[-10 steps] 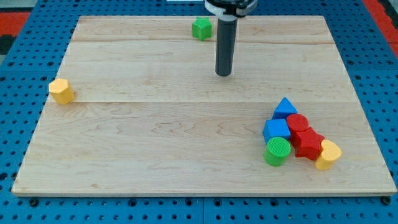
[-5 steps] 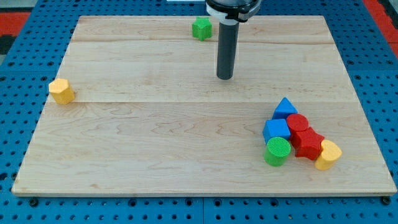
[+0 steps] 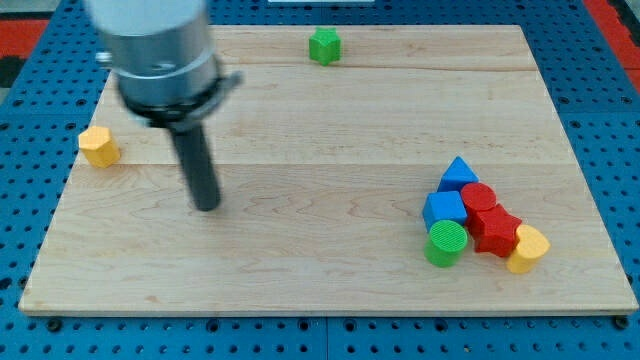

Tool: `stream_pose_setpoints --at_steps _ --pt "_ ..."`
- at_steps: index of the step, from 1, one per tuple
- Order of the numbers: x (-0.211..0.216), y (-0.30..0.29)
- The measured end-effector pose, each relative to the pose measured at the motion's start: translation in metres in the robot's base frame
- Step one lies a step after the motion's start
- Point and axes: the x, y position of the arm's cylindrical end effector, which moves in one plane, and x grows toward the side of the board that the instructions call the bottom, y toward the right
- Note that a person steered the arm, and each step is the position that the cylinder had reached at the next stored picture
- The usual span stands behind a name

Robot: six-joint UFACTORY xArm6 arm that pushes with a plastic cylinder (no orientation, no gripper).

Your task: Slightly push the yellow hexagon to the right side

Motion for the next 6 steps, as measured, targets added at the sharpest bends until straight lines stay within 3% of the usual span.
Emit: stream_pose_setpoints --at_steps 2,3,4,5,6 --pt "-0.022 -0.132" --pt "-0.072 -0.153" --pt "-0.091 -0.111" --pt "-0.087 -0.094" --pt "-0.070 -0.135"
